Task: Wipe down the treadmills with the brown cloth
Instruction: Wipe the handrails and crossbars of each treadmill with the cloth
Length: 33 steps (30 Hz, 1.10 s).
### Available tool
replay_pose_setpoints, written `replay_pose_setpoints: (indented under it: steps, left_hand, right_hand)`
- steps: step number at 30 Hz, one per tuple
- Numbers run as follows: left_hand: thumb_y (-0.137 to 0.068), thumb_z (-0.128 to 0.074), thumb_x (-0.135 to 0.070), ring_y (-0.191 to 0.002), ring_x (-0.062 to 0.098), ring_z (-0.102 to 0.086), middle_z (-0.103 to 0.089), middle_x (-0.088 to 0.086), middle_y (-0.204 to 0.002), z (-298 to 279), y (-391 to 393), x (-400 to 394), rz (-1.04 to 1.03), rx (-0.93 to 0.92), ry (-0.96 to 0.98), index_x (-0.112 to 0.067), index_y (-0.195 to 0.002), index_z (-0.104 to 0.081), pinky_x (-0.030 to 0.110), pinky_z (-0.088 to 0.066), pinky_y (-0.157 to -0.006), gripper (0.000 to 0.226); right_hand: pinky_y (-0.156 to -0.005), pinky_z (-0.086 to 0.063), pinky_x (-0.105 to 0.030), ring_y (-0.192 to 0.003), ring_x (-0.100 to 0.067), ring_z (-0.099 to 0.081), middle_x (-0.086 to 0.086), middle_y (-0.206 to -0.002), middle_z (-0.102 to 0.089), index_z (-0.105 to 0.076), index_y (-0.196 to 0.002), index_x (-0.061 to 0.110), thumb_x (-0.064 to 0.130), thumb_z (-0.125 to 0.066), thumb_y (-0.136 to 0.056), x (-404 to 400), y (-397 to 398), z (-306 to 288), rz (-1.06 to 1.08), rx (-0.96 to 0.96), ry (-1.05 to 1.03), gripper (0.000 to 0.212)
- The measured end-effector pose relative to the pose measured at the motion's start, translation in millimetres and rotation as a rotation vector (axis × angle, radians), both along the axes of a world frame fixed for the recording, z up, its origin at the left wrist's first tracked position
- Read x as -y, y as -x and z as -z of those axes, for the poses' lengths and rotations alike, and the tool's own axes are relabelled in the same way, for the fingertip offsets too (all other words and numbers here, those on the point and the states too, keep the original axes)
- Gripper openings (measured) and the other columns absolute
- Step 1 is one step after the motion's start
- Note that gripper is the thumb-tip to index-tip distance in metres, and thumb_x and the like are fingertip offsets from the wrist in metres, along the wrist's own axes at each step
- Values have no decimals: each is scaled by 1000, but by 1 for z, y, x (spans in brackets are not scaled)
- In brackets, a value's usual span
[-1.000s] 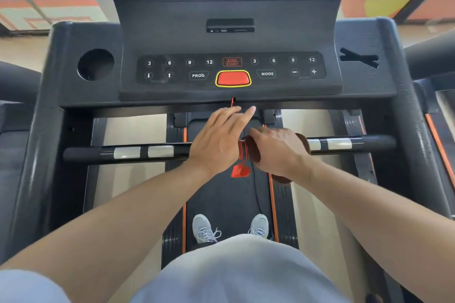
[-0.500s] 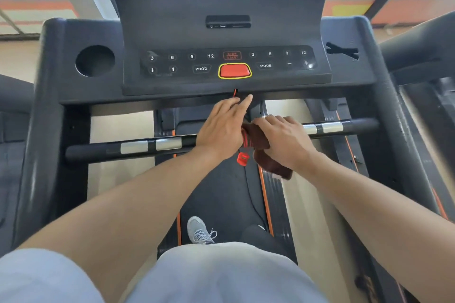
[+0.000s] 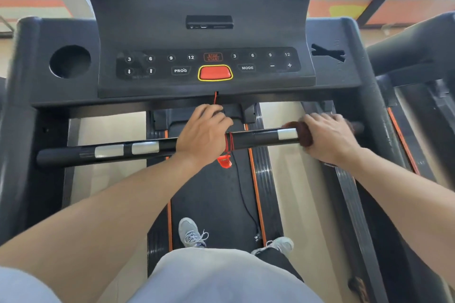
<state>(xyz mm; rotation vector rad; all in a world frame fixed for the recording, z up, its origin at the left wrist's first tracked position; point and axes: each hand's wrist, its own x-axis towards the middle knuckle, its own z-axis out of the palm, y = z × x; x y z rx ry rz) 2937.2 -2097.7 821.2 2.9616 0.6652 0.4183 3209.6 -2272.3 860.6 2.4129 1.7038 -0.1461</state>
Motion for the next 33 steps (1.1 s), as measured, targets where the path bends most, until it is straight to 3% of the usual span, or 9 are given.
replay_pose_setpoints:
  steps: [4,8,12,18,21,29,33]
  left_hand:
    - [-82,-50,-1,-115,30,-60,-74,4,-95,-1,-1,4,-42,-32,-24,-8,-99,-75,39,-39,-103,31]
    - [-82,-54,0,-109,32,-60,-71,8,-88,-2,-2,6,-89,10,3,-5,-93,-72,38,-39,-96,22]
    - [-82,-41,-6,-105,36,-61,-66,11,-82,-7,-6,9,-88,-2,0,-5,-83,-69,44,-41,-93,28]
    - [-80,-39,-9,-100,40,-61,-63,13,-78,-5,-7,8,-119,-23,-59,-4,-76,-64,47,-41,-85,27]
    - [-81,-40,-9,-100,41,-63,-63,12,-77,-4,-6,5,-113,-29,-66,-4,-76,-65,49,-43,-84,26]
    - [-80,-46,-8,-98,35,-65,-66,9,-80,-10,-6,11,-111,1,-170,-9,-73,-64,43,-38,-83,19]
    - [-82,-47,-6,-101,36,-62,-65,9,-82,-3,-2,6,-102,-16,-92,-8,-78,-64,45,-43,-85,18]
  right_hand:
    - [-88,-49,-41,-99,-25,-67,5,-109,-66,-53,-121,28,47,-63,-80,-40,53,3,-243,-188,-9,46]
    - [-79,-46,-38,-93,-26,-68,2,-103,-67,-54,-118,24,61,-67,-80,-64,91,16,-364,-240,-75,55]
    - [-76,-41,-38,-98,-28,-67,0,-107,-64,-49,-127,24,35,-74,-78,-51,60,22,-403,-199,-84,56]
    - [-70,-46,-36,-84,-27,-65,3,-97,-65,-49,-114,27,36,-70,-77,-3,-50,5,-252,-220,68,44]
    - [-68,-40,-34,-84,-25,-61,7,-92,-61,-48,-107,28,29,-68,-77,13,-88,-4,-127,-209,153,36]
    - [-81,-43,-42,-94,-28,-63,3,-103,-64,-54,-115,27,33,-69,-81,14,-63,18,-116,-115,-29,37]
    - [-86,-42,-42,-101,-28,-65,1,-110,-65,-53,-117,25,34,-71,-79,-13,-12,15,-208,-168,-49,43]
